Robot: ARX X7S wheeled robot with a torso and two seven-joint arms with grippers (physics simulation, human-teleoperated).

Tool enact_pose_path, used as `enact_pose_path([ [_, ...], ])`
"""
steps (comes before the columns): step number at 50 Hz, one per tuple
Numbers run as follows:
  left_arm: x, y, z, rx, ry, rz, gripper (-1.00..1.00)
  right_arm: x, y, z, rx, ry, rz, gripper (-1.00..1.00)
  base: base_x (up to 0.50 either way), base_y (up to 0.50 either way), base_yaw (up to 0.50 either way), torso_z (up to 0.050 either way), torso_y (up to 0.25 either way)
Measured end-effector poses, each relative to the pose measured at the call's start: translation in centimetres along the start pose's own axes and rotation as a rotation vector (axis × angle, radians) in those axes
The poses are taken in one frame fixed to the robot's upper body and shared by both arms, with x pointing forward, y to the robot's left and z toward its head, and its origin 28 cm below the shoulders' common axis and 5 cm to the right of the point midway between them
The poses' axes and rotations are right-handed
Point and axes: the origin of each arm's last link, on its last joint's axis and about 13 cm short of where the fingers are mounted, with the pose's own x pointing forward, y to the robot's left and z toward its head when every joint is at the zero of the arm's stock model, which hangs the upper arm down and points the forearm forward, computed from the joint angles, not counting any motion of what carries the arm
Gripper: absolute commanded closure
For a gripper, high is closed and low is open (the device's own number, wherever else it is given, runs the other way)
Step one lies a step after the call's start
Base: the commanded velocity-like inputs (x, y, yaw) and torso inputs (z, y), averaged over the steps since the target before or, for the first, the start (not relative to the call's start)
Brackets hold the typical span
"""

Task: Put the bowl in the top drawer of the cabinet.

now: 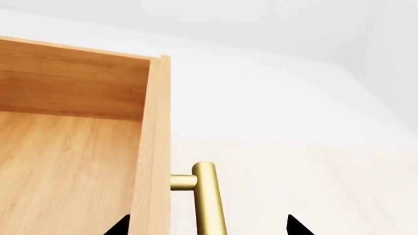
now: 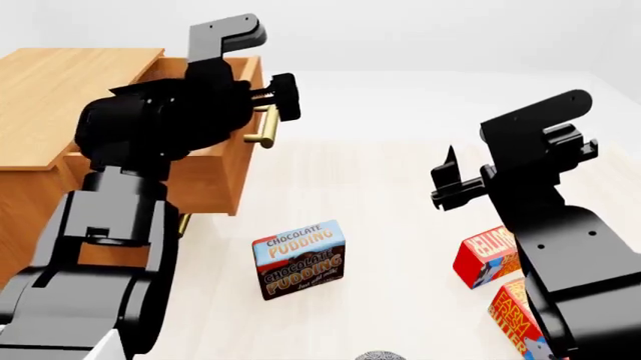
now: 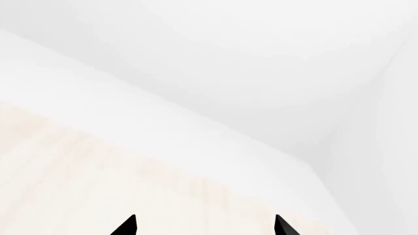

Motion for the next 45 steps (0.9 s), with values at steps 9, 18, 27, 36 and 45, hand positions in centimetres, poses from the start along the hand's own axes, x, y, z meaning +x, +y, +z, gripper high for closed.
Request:
enact_pose_path([
  [9,0.1,-1.1,-0.6,-0.044,-0.036,-0.016,-1.0,-0.2,-0.2,-0.3,-0.001,0.011,0.001,-1.0,-0.01,0.0,0.0,0.0,0.007],
  [18,0.2,-2.2,-1.2,-0.092,-0.071,-0.041,-1.0,-0.3,-0.5,-0.5,-0.014,0.028,0.003,-1.0,-0.01,0.0,0.0,0.0,0.005],
  [27,0.2,-2.8,-1.4,-0.129,-0.084,-0.053,-1.0,0.3,0.2,-0.6,-0.028,0.041,0.011,-1.0,-0.01,0.0,0.0,0.0,0.005],
  [36,-0.8,-3.0,-1.4,-0.139,-0.057,-0.06,-1.0,0.5,0.5,-0.9,-0.037,0.052,0.017,-1.0,-0.01,0.0,0.0,0.0,0.002],
  [45,-2.0,-3.1,-1.5,-0.094,-0.015,-0.052,-1.0,0.3,0.4,-1.3,-0.037,0.059,0.015,-1.0,-0.01,0.0,-0.01,0.0,0.0],
])
